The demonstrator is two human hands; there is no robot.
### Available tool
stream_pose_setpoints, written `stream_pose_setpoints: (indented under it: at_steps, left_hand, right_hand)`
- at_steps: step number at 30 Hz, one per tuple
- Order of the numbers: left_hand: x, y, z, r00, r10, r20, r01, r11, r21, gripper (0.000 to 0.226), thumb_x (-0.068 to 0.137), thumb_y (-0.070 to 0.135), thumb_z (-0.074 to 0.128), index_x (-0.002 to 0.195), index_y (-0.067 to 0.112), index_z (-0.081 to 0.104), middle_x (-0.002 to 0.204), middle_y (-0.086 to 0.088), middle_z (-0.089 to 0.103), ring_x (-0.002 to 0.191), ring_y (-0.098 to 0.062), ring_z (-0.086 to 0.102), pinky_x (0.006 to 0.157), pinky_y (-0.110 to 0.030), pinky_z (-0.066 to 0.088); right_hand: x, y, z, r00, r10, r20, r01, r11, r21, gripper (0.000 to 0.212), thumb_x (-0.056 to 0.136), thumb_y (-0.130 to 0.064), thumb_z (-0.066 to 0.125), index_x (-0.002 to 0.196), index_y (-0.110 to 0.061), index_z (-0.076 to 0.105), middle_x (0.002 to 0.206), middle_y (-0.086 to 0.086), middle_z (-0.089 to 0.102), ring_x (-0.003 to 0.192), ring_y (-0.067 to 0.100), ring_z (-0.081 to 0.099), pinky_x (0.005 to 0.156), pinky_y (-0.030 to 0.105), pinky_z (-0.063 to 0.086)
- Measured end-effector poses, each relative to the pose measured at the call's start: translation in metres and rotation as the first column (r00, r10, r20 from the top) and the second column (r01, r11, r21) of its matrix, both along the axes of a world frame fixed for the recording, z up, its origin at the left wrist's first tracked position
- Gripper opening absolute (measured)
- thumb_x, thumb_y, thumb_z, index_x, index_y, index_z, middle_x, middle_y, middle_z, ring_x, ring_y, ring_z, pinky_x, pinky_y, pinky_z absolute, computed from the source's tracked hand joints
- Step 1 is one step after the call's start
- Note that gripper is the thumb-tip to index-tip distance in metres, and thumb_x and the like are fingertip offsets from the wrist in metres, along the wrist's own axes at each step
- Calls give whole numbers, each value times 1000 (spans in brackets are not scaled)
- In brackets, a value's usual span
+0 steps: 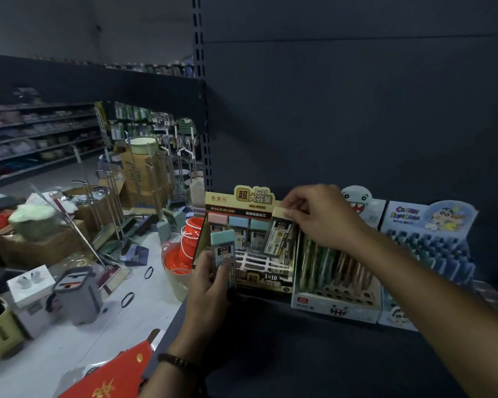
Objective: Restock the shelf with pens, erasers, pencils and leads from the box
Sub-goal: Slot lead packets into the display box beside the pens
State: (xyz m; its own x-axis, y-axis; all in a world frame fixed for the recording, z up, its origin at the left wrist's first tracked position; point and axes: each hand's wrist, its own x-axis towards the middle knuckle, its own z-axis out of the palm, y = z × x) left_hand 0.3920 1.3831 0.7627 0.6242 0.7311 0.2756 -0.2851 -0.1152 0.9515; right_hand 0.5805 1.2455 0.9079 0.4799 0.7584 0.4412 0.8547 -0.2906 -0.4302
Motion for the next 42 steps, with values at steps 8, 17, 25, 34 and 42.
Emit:
stream_pose_setpoints:
  at_steps: [8, 17, 25, 34, 42]
  left_hand:
    - [2, 3, -5, 999, 20, -46, -14, 993, 115, 21, 109, 19, 55, 128, 21, 65, 125, 3, 75, 113, -18, 74, 88, -40, 65]
    - [2, 4, -5, 996, 35, -80, -25, 992, 126, 19, 108, 21, 56, 124, 26, 65, 124, 7, 74, 114, -15, 73, 90, -49, 64]
    - [-1, 3, -4, 998, 3, -61, 2, 996, 84, 20, 107, 11, 57, 124, 20, 59, 122, 8, 75, 114, -16, 73, 90, -50, 64]
    - [-1, 0, -2, 998, 12, -64, 2, 977, 215, 27, 105, 12, 61, 129, 24, 65, 122, 7, 74, 108, -14, 74, 77, -36, 65]
    - [-1, 4, -4, 981, 185, -50, -153, 913, 378, 38, 97, 16, 75, 133, 26, 68, 114, 17, 76, 106, -1, 73, 81, -25, 63]
  right_hand:
    - [-5, 7, -31, 994, -89, 55, 92, 995, -48, 12, 98, -17, 73, 107, -24, 77, 99, -11, 73, 93, 5, 65, 87, 27, 56]
    - [1, 10, -29, 993, -105, 54, 112, 982, -150, 14, 96, -19, 73, 107, -26, 77, 107, -7, 73, 101, 11, 66, 92, 38, 61]
    - [-10, 13, -38, 955, -148, 256, 192, 968, -159, 7, 94, -26, 77, 99, -26, 82, 106, -5, 71, 102, 13, 63, 87, 32, 56]
    - [-22, 18, -18, 985, 155, -70, -157, 987, -22, 26, 98, -41, 72, 122, -33, 76, 103, -21, 70, 92, -5, 64, 80, 19, 50]
    - [-32, 32, -19, 955, 263, -139, -272, 961, -46, 20, 95, -22, 79, 111, -35, 78, 95, -22, 72, 89, -9, 66, 73, 10, 50]
